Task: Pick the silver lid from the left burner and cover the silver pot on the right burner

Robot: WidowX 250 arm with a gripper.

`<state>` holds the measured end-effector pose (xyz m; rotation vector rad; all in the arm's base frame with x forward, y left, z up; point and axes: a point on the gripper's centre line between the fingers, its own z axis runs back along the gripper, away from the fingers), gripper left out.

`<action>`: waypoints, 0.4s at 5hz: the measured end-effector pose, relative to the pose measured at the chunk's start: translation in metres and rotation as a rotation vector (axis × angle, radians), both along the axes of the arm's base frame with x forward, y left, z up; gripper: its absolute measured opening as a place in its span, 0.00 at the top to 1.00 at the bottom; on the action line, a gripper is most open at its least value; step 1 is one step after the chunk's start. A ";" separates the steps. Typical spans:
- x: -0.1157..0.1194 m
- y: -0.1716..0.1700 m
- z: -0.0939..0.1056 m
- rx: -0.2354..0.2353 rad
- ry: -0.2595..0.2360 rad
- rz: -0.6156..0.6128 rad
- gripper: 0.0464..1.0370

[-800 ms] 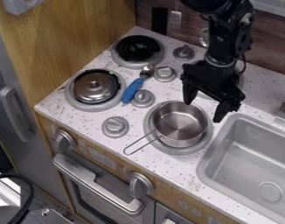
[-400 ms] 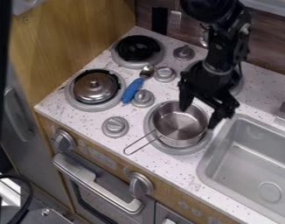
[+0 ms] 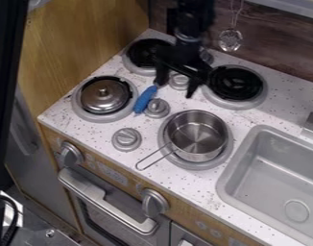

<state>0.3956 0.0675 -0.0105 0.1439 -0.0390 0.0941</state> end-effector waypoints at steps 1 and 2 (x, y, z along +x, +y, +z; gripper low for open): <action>0.002 0.047 -0.008 -0.042 -0.007 0.082 0.04; -0.006 0.080 -0.020 -0.075 0.008 0.154 0.04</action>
